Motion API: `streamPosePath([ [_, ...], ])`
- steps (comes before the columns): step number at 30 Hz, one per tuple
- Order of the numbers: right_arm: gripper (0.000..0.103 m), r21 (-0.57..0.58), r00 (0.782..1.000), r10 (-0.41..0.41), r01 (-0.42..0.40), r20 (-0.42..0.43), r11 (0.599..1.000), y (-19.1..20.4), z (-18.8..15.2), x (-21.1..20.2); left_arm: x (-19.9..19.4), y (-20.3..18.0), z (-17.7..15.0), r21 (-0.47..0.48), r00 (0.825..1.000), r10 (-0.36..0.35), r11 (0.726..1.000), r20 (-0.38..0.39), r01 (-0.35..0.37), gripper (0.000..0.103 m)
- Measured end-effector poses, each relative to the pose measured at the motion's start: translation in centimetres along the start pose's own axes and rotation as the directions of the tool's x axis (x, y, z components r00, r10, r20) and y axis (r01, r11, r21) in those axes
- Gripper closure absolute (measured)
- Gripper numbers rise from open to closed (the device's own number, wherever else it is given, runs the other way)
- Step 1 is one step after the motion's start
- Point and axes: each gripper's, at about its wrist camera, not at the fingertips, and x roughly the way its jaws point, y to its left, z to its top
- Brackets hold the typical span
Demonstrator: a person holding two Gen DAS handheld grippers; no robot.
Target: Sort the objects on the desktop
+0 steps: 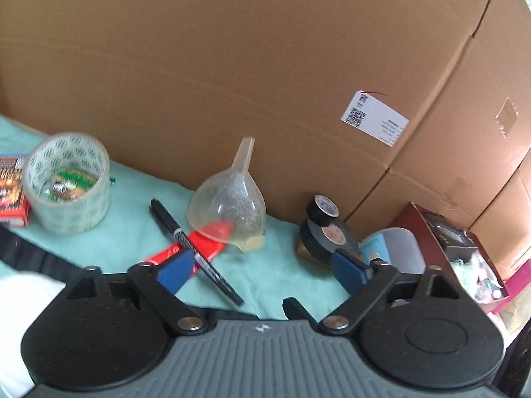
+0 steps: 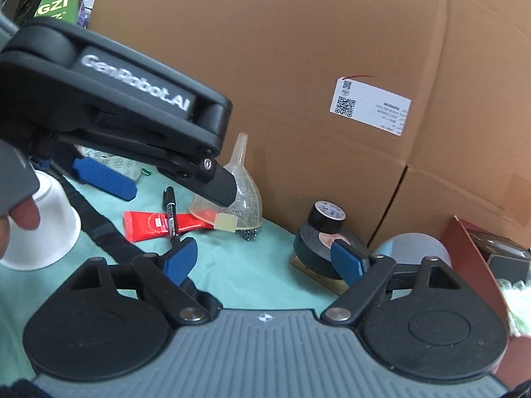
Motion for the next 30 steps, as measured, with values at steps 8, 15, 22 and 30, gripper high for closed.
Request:
streamPosePath([
  [8,0.023,-0.02,0.999,-0.033,0.032,-0.036,0.999,-0.8,0.7,3.6,2.7,-0.8,1.4,0.034,0.999,-0.017,0.999,-0.032,0.018,0.027],
  [15,0.034,-0.048,0.993,-0.06,0.056,-0.099,0.997,-1.2,0.8,6.7,4.7,-1.5,1.8,0.055,0.994,-0.054,0.997,-0.092,0.059,0.042],
  [22,0.035,-0.086,0.989,-0.08,0.069,-0.124,0.994,-1.7,0.2,8.6,5.7,-1.1,1.4,0.03,0.991,-0.041,0.999,-0.13,0.045,0.043],
  [30,0.077,-0.117,0.986,0.023,-0.042,-0.164,0.992,-1.0,-0.6,5.3,4.1,-1.1,0.2,0.061,0.991,-0.027,0.998,-0.13,0.035,0.043],
])
